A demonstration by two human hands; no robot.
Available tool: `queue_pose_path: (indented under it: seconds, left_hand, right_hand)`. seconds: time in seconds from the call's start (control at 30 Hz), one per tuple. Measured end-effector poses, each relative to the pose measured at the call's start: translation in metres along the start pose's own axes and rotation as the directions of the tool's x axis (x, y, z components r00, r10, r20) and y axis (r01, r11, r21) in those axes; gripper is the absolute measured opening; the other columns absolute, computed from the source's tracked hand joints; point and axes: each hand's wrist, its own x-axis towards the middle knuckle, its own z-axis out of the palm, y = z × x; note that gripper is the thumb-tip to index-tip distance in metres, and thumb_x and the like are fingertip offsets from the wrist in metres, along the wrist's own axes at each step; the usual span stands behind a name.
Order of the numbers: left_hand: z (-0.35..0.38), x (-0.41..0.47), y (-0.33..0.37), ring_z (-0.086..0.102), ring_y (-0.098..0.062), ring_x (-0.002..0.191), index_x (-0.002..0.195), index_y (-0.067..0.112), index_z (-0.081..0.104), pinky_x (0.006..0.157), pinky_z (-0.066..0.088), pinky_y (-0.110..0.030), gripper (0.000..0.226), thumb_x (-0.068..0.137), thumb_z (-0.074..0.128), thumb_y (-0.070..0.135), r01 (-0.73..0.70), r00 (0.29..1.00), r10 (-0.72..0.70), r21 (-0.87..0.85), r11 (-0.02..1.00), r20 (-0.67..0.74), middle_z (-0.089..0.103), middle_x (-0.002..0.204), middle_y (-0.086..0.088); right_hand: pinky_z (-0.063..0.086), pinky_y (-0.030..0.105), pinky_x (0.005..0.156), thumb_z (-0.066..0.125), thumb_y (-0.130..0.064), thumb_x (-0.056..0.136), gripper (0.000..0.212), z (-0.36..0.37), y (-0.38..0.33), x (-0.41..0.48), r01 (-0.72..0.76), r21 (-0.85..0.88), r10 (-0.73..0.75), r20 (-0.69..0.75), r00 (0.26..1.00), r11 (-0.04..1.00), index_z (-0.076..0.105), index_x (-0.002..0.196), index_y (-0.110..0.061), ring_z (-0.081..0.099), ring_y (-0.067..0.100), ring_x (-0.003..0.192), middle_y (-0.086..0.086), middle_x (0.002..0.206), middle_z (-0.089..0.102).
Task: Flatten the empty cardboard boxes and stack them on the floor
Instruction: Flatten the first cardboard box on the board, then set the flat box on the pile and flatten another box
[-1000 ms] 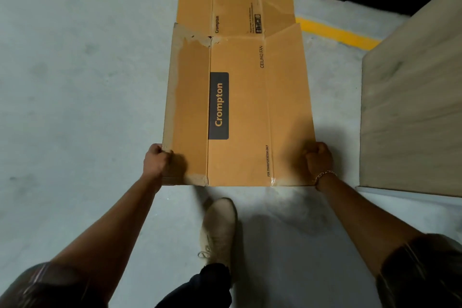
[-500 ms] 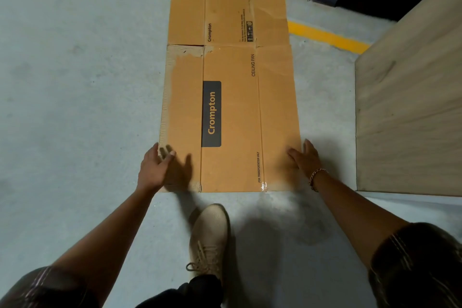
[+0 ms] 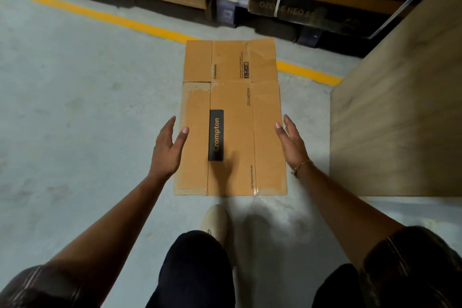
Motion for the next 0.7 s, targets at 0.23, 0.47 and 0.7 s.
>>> queue_pose_path:
  seconds: [0.23, 0.47, 0.7]
  left_hand:
    - [-0.099, -0.057, 0.145, 0.029, -0.017, 0.149, 0.159, 0.030, 0.027, 0.115, 0.024, -0.036, 0.071, 0.099, 0.037, 0.067, -0.105, 0.994, 0.106, -0.047, 0.993, 0.006, 0.031, 0.163, 0.003]
    - [-0.189, -0.100, 0.299, 0.035, -0.005, 0.138, 0.154, 0.032, 0.035, 0.110, 0.030, -0.032, 0.060, 0.101, 0.046, 0.057, -0.174, 0.984, 0.178, -0.112, 0.978, 0.029, 0.038, 0.155, 0.013]
    - [-0.226, -0.115, 0.442, 0.040, -0.011, 0.141, 0.154, 0.035, 0.035, 0.113, 0.036, -0.039, 0.071, 0.093, 0.046, 0.070, -0.269, 0.938, 0.296, -0.161, 0.949, 0.178, 0.040, 0.158, 0.009]
  right_hand:
    - [0.025, 0.029, 0.114, 0.042, -0.069, 0.088, 0.078, -0.049, -0.155, -0.082, 0.097, 0.025, -0.097, 0.002, 0.995, 0.995, 0.025, 0.155, -0.032, 0.028, 0.012, 0.146, -0.007, 0.161, 0.027]
    - [0.026, 0.032, 0.116, 0.047, -0.070, 0.087, 0.079, -0.123, -0.298, -0.169, 0.109, 0.109, -0.105, -0.041, 0.994, 0.988, 0.025, 0.155, -0.035, 0.028, 0.007, 0.144, -0.011, 0.160, 0.028]
    - [0.021, 0.037, 0.122, 0.046, -0.068, 0.090, 0.082, -0.217, -0.387, -0.239, 0.085, 0.144, -0.061, -0.163, 0.985, 0.986, 0.018, 0.157, -0.031, 0.021, 0.004, 0.147, -0.012, 0.162, 0.021]
